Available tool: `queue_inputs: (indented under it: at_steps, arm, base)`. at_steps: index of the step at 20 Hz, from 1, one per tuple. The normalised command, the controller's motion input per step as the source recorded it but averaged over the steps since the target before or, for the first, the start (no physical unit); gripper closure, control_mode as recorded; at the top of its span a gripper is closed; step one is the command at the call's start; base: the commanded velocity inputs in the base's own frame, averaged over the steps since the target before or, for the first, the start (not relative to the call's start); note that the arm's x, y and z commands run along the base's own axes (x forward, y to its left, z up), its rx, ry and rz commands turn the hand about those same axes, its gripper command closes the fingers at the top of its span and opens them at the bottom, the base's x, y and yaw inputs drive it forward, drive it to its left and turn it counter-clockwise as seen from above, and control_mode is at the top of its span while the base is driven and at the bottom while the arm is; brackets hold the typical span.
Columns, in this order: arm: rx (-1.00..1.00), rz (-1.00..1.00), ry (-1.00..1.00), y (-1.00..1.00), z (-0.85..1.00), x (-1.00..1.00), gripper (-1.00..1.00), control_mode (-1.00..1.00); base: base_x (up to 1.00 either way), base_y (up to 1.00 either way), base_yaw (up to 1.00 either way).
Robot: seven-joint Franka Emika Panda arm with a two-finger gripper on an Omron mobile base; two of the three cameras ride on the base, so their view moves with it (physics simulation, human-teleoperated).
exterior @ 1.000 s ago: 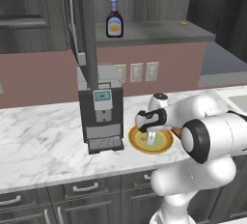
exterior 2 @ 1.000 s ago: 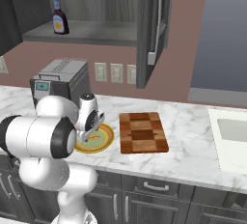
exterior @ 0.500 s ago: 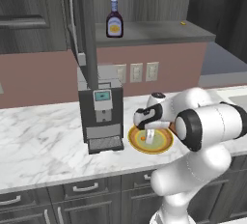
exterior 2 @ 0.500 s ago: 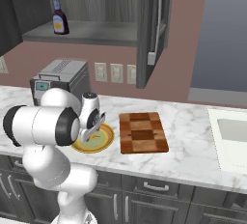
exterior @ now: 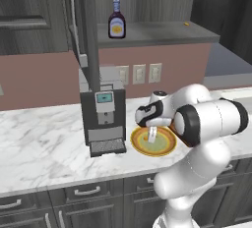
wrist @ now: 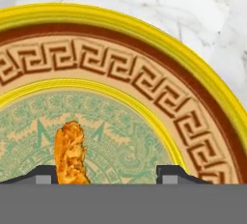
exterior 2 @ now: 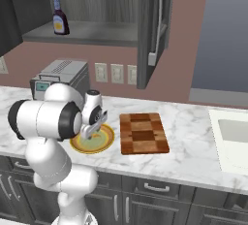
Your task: Pick the shrimp from the plate and place it on the cutting board. Then pick the condiment bottle from the cabinet and place it next to the cutting board.
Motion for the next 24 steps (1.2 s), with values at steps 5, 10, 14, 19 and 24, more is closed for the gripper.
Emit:
queue_inputs:
  at_steps: [5,10,14,19,24]
  arm:
    - [0.00,0.03,0.00,0.01,-0.06,0.01,1.00,-1.00]
    - [0.00,0.02,0.00,0.00,0.01,-0.01,1.00,-1.00]
    - [0.00,0.01,0.03,-0.05,0.08,0.00,1.00,-1.00]
    - [0.00,0.00,0.06,-0.12,0.18,0.00,1.00,-1.00]
    - [-0.02,0.00,0.08,-0.08,0.23,-0.03,1.00,-1.00]
  base:
    - [0.00,0.00,0.00]
    - [0.00,0.00,0.00]
    - [0.00,0.00,0.00]
    - [0.00,0.00,0.00]
    - [0.00,0.00,0.00]
